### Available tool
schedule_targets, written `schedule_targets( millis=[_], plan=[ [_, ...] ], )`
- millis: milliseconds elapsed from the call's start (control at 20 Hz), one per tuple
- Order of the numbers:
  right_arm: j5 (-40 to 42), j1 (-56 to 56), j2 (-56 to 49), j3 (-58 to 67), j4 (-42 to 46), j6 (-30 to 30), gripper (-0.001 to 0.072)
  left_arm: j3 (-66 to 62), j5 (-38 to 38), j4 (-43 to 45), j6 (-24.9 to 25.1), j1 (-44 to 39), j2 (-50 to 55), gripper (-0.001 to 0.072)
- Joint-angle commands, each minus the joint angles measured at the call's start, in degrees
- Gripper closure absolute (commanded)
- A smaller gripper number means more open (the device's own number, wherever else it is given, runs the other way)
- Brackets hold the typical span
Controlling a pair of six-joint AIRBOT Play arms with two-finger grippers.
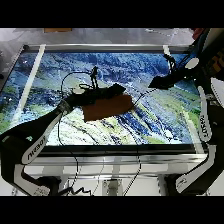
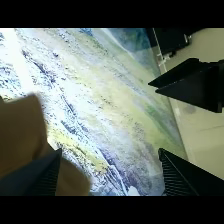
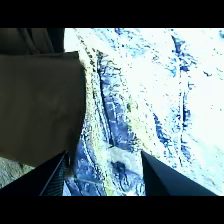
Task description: Fold the clothes and pants, and hang the long-sleeved shirts on hangers.
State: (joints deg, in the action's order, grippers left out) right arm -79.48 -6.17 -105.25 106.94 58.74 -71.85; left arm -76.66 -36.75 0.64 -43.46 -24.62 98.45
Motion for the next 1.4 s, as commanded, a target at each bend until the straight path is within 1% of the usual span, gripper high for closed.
schedule_targets(
  millis=[0, 100, 150, 350, 400, 450, 500, 550, 600, 750, 950, 1050, 1100, 1150, 1200, 1250, 1300, 1350],
  plan=[
    [3.58, -0.5, -0.44, 0.02, -0.26, -2.49, 0.0205, -0.07, -0.48, -1.18, 0.68, 1.07, 0.26, 0.0001],
    [3.13, 0.04, -1.88, -0.09, -0.74, -2.75, 0.0204, -0.07, -4.13, -1.18, 0.66, 4.02, 0.26, 0.0001],
    [1.66, 0.57, -3.21, -0.11, -1.99, -2.73, 0.0204, -0.07, -6.73, -1.2, 0.63, 5.66, 0.26, 0.0001],
    [-2.4, 2.73, -10.08, -0.22, -12.04, -1.16, 0.0196, -0.07, -15.85, -1.2, 0.66, 10.99, 0.26, 0.0003],
    [-3.1, 3.63, -11.91, -0.22, -15.04, -1.18, 0.0139, -0.07, -17.55, -1.18, 0.66, 11.96, 0.26, 0.0004],
    [-3.15, 4.7, -13.51, -0.22, -16.63, -1.16, 0.0123, -0.07, -18.84, -1.18, 0.68, 12.68, 0.26, 0.0005],
    [-2.82, 6.19, -15.02, -0.22, -16.57, -1.14, 0.0078, -0.07, -19.63, -1.18, 0.7, 13.29, 0.26, 0.0005],
    [-2.1, 7.63, -16.2, -0.22, -16.02, -1.14, 0.0065, -0.07, -19.96, -1.16, 0.72, 13.84, 0.26, 0.0005],
    [-0.81, 9.09, -17.0, -0.22, -15.3, -1.11, 0.0017, -0.07, -20.06, -1.16, 0.72, 14.21, 0.26, 0.0005],
    [5.2, 13.57, -17.53, -0.2, -13.68, -1.14, 0.0023, -0.07, -21.0, -1.18, 0.72, 15.3, 0.26, 0.0005],
    [8.5, 19.96, -18.01, -0.2, -13.35, -1.11, 0.0025, -0.07, -22.64, -1.16, 0.72, 16.44, 0.26, 0.0006],
    [11.74, 22.8, -18.16, -0.15, -13.31, -0.55, 0.0038, -0.07, -23.52, -1.14, 1.99, 17.0, 0.26, 0.0016],
    [13.75, 23.96, -18.14, -0.04, -13.31, 0.2, 0.0133, -0.07, -23.89, -1.11, 3.19, 17.33, 0.26, 0.0017],
    [15.56, 24.76, -18.14, 0.04, -13.33, 1.16, 0.0278, -0.07, -23.96, -1.07, 4.66, 17.68, 0.26, 0.0054],
    [17.27, 25.4, -18.14, 0.04, -13.38, 1.18, 0.0378, -0.07, -23.93, -0.87, 5.7, 18.05, 0.26, 0.0116],
    [18.05, 25.86, -18.14, 0.04, -13.38, 1.38, 0.0402, -0.07, -23.96, -0.7, 6.58, 18.51, 0.26, 0.0124],
    [17.99, 26.08, -18.12, 0.04, -13.51, 3.43, 0.0449, -0.07, -23.93, -0.68, 6.71, 19.12, 0.26, 0.0165],
    [17.09, 26.1, -18.08, 0.04, -13.51, 5.51, 0.0667, -0.07, -23.96, -0.68, 6.71, 19.82, 0.22, 0.0272]
  ],
)
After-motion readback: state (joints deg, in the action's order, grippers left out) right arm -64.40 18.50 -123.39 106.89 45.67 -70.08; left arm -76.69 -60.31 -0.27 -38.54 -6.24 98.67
